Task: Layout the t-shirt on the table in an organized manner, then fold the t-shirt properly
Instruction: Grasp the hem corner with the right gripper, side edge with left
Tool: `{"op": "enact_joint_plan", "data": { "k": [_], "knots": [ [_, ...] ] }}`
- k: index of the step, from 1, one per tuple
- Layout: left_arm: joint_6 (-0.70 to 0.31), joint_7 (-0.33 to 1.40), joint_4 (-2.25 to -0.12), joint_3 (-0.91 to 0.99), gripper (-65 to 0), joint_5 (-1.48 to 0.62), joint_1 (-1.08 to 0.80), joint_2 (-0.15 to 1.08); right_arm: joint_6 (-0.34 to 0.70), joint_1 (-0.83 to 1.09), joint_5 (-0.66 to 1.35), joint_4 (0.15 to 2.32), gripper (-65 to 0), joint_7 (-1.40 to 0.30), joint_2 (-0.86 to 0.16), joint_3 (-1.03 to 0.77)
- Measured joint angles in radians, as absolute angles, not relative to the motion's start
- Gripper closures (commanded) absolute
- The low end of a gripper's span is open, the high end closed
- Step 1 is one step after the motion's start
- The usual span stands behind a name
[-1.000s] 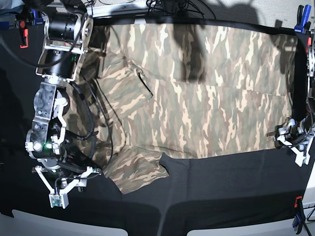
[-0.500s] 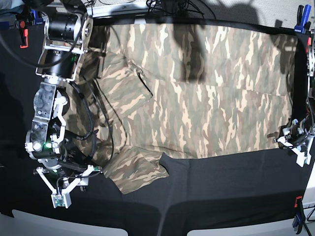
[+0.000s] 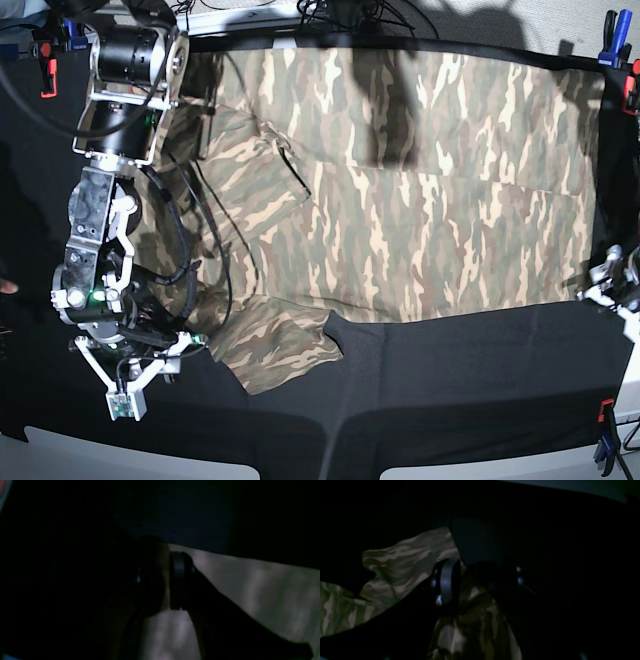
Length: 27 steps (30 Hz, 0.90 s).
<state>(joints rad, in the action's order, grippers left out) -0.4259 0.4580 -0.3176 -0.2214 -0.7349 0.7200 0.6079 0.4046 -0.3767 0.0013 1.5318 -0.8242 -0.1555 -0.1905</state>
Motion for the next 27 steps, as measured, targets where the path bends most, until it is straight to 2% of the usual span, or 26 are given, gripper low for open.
{"op": "enact_joint_plan", "data": {
  "k": [4,7,13,17,27],
  "knots": [
    [-0.423,0.469,-0.318,-0.221,-20.8,-0.738,0.720,0.599,0.405,-0.377,0.004,1.532,-26.9,-0.836,-0.155,-0.191],
    [-0.422,0.471,-0.318,-0.221,-23.2,-0.737,0.720,0.599,0.405,-0.377,0.004,1.532,-26.9,-0.849,-0.155,-0.191],
    [-0.422,0.412,-0.318,-0.221,-23.3,-0.737,0.720,0.599,0.405,-0.377,0.003,1.532,-26.9,-0.859,-0.155,-0.191],
    [-0.412,0.307,-0.317,-0.221,-23.3,-0.624,0.720,0.596,0.405,-0.377,0.004,1.532,-26.9,-0.884,-0.155,-0.191],
    [-0.413,0.318,-0.317,-0.221,-23.3,-0.630,0.687,0.587,0.405,-0.377,0.004,1.532,-26.9,-0.908,-0.155,-0.191]
  ]
}}
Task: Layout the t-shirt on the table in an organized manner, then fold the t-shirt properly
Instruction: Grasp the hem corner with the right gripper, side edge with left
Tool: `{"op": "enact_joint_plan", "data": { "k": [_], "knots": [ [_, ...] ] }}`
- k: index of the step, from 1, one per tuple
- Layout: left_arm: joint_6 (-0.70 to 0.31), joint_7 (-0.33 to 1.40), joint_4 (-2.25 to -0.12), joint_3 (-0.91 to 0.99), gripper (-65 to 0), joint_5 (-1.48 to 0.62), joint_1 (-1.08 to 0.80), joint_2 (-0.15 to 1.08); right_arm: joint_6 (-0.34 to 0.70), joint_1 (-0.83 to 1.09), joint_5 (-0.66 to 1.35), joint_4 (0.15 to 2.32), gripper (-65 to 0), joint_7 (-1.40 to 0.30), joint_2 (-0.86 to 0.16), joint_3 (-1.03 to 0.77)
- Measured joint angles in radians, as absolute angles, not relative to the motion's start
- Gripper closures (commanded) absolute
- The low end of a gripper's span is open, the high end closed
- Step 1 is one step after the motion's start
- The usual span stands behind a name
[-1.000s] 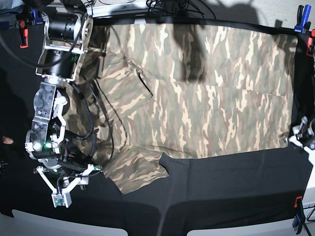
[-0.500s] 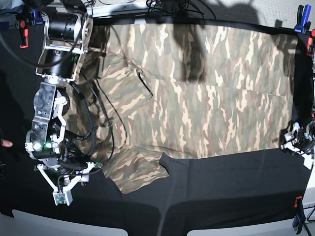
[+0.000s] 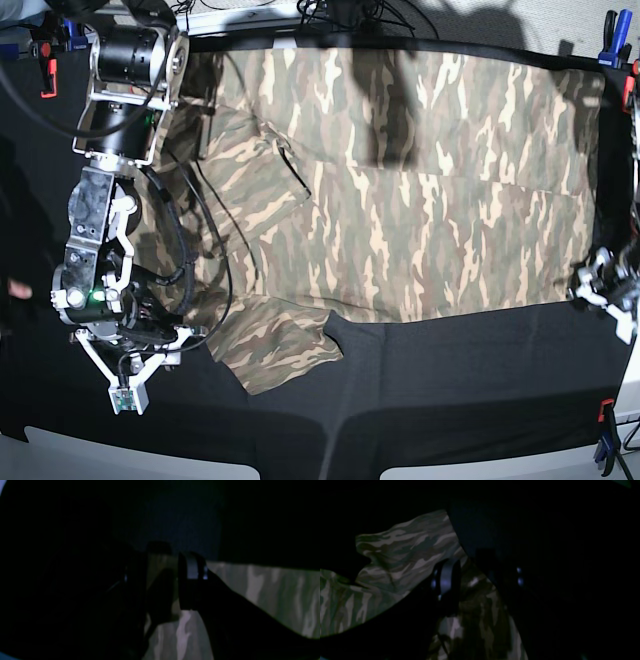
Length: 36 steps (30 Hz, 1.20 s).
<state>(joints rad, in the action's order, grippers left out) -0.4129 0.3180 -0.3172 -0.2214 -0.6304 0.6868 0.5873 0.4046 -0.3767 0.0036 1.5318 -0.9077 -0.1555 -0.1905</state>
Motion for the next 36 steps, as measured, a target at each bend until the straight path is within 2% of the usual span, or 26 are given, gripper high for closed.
{"op": "enact_joint_plan", "data": {
  "k": [5,11,22,30,36],
  "knots": [
    [-0.421,0.397,-0.316,-0.221,-23.3,-0.728,0.677,0.582,0.405,-0.377,0.004,1.532,-26.9,-0.911,-0.155,-0.191],
    [-0.531,0.472,-0.316,-0.221,-23.3,-0.772,0.677,0.579,0.405,-0.377,0.004,1.532,-26.9,-0.912,-0.155,-0.191],
    [-0.532,0.495,-0.316,-0.221,-23.2,-0.850,0.710,0.579,0.405,-0.377,0.004,1.532,-26.9,-0.911,-0.155,-0.191],
    [-0.535,0.426,-0.316,-0.221,-23.2,-0.727,0.711,0.579,0.405,-0.377,0.004,1.532,-26.9,-0.918,-0.155,-0.191],
    [-0.536,0.412,-0.316,-0.221,-23.2,-0.709,0.701,0.579,0.405,-0.377,0.004,1.532,-26.9,-0.919,-0.155,-0.191]
  ]
}}
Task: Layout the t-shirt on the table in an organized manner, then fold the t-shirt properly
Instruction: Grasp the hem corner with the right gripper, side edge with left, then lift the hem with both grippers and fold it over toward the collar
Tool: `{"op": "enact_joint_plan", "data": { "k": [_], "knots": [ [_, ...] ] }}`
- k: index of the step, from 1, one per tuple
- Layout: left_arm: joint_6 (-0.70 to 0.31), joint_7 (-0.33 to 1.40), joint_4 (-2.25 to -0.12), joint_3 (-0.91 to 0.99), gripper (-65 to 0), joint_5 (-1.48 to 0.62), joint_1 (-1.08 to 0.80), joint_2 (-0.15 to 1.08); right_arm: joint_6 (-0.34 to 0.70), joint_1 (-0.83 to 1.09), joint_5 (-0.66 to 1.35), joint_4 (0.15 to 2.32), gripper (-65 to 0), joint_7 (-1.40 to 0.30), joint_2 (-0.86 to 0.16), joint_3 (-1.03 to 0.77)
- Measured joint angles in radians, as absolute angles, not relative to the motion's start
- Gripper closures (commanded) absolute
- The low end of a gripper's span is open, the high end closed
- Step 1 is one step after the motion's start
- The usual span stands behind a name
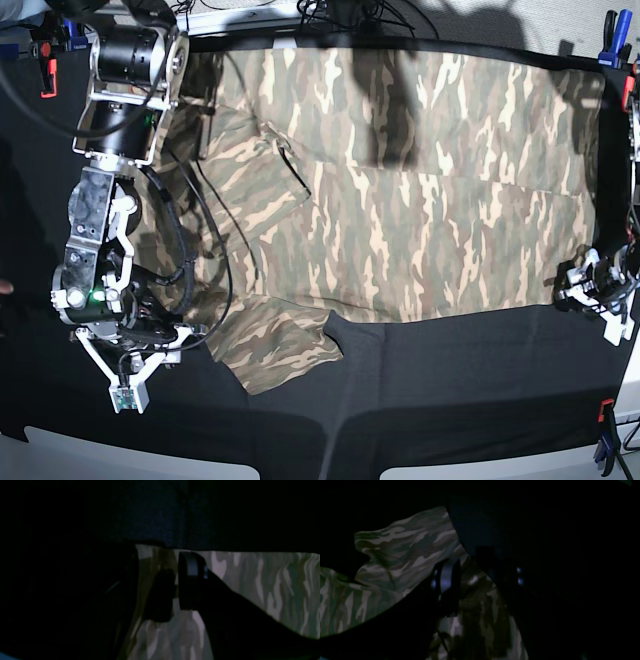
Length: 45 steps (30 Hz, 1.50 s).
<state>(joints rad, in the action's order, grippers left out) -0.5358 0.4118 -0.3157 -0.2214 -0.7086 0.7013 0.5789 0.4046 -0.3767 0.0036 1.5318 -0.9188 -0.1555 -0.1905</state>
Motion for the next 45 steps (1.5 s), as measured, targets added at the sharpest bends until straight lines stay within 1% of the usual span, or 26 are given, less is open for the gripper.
{"op": "enact_joint_plan", "data": {
  "k": [2,3,4,6,8,9,14,19,23,27,30,34,41,45],
  "knots": [
    [-0.536,0.411,-0.316,-0.221,-23.1,-0.709,0.689,0.579,0.405,-0.377,0.004,1.532,-26.9,-0.918,-0.155,-0.191],
    [-0.536,0.405,-0.316,-0.221,-22.2,-0.709,0.683,0.579,0.405,-0.377,0.004,1.532,-26.9,-0.918,-0.155,-0.191],
    [-0.536,0.394,-0.316,-0.221,-19.7,-0.709,0.679,0.579,0.405,-0.377,0.003,1.532,-26.9,-0.920,-0.155,-0.191],
    [-0.536,0.389,-0.316,-0.221,-11.6,-0.709,0.676,0.579,0.405,-0.377,0.000,1.532,-26.9,-0.934,-0.155,-0.191],
    [-0.536,0.359,-0.316,-0.221,-1.8,-0.706,0.677,0.579,0.405,-0.377,0.000,1.532,-26.9,-0.944,-0.155,-0.191],
    [-0.536,0.342,-0.316,-0.221,0.0,-0.706,0.677,0.579,0.405,-0.377,0.000,1.532,-26.9,-0.944,-0.155,-0.191],
    [-0.535,0.310,-0.316,-0.221,0.0,-0.706,0.679,0.579,0.405,-0.377,0.000,1.532,-26.9,-0.944,-0.155,-0.191],
    [-0.536,0.234,-0.316,-0.221,0.0,-0.706,0.679,0.579,0.405,-0.377,0.003,1.518,-26.9,-0.940,-0.155,-0.191],
    [-0.536,0.237,-0.316,-0.221,0.0,-0.706,0.679,0.577,0.405,-0.376,0.004,1.487,-26.9,-0.905,-0.155,-0.191],
    [-0.536,0.240,-0.316,-0.221,0.0,-0.707,0.679,0.577,0.405,-0.383,0.005,1.423,-26.9,-0.836,-0.156,-0.191],
    [-0.536,0.263,-0.316,-0.221,0.0,-0.708,0.679,0.577,0.406,-0.394,-0.004,1.318,-26.9,-0.772,-0.156,-0.191],
    [-0.536,0.267,-0.316,-0.221,0.0,-0.709,0.680,0.576,0.406,-0.463,-0.044,1.110,-26.9,-0.702,-0.157,-0.191],
    [-0.536,0.268,-0.316,-0.221,0.0,-0.709,0.679,0.577,0.408,-0.675,-0.082,0.722,-26.9,-0.678,-0.175,-0.189],
    [-0.536,0.269,-0.316,-0.221,0.0,-0.709,0.679,0.577,0.419,-0.733,-0.079,0.612,-26.9,-0.709,-0.222,-0.189]
  ]
}}
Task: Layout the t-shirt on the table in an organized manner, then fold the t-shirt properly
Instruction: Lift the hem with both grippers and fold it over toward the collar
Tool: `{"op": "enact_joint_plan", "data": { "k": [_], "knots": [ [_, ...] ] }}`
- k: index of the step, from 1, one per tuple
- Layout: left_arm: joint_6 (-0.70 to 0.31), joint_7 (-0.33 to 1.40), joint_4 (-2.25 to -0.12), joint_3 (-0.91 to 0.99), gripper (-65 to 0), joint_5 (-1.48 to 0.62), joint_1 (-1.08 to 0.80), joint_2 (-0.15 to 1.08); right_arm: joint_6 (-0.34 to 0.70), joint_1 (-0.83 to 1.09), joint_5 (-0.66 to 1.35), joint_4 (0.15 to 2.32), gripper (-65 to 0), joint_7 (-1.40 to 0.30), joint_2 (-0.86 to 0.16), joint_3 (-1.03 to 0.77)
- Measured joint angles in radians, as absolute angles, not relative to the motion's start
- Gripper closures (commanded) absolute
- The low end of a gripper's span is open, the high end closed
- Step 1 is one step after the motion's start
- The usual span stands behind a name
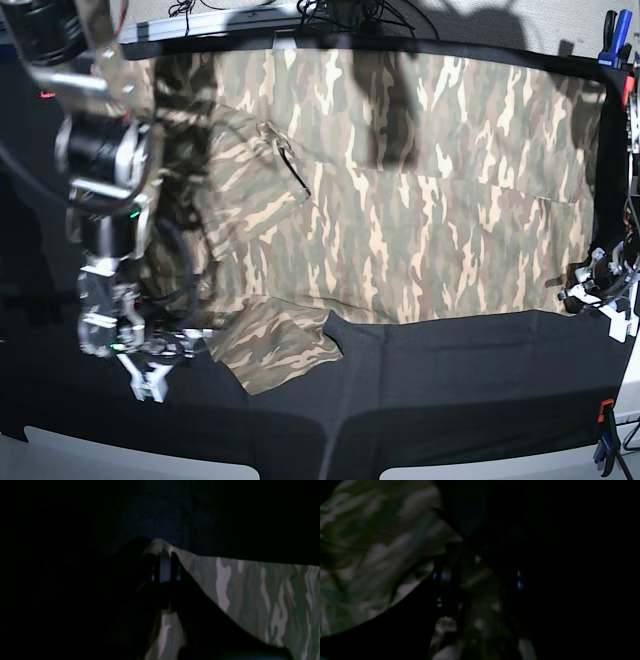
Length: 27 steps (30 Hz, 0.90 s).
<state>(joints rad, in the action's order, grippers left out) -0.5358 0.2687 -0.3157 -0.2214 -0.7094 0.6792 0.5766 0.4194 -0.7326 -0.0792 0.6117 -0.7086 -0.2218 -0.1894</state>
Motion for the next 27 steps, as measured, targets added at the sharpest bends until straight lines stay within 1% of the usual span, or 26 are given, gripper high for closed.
{"op": "enact_joint_plan", "data": {
  "k": [3,6,18,20,22,24,25,27],
  "knots": [
    [-0.536,0.270,-0.316,-0.221,0.0,-0.709,0.679,0.577,0.420,-0.735,-0.080,0.607,-26.9,-0.758,-0.247,-0.190],
    [-0.536,0.270,-0.316,-0.221,0.0,-0.709,0.679,0.577,0.439,-0.724,-0.054,0.607,-26.9,-0.768,-0.255,-0.189],
    [-0.536,0.270,-0.316,-0.221,0.0,-0.709,0.679,0.577,0.453,-0.662,-0.052,0.609,-26.9,-0.752,-0.252,-0.190],
    [-0.536,0.270,-0.316,-0.221,0.0,-0.709,0.679,0.577,0.453,-0.662,-0.022,0.609,-26.4,-0.753,-0.254,-0.190],
    [-0.536,0.270,-0.316,-0.221,0.0,-0.709,0.679,0.577,0.457,-0.662,0.009,0.609,-22.9,-0.767,-0.255,-0.190],
    [-0.535,0.270,-0.316,-0.221,0.0,-0.709,0.679,0.577,0.499,-0.662,0.036,0.609,-18.3,-0.783,-0.252,-0.191],
    [-0.536,0.270,-0.316,-0.221,0.0,-0.709,0.679,0.577,0.500,-0.662,0.035,0.609,-16.3,-0.782,-0.246,-0.191],
    [-0.536,0.270,-0.316,-0.221,0.0,-0.709,0.679,0.577,0.501,-0.662,0.045,0.609,-10.5,-0.781,-0.235,-0.191]
  ]
}}
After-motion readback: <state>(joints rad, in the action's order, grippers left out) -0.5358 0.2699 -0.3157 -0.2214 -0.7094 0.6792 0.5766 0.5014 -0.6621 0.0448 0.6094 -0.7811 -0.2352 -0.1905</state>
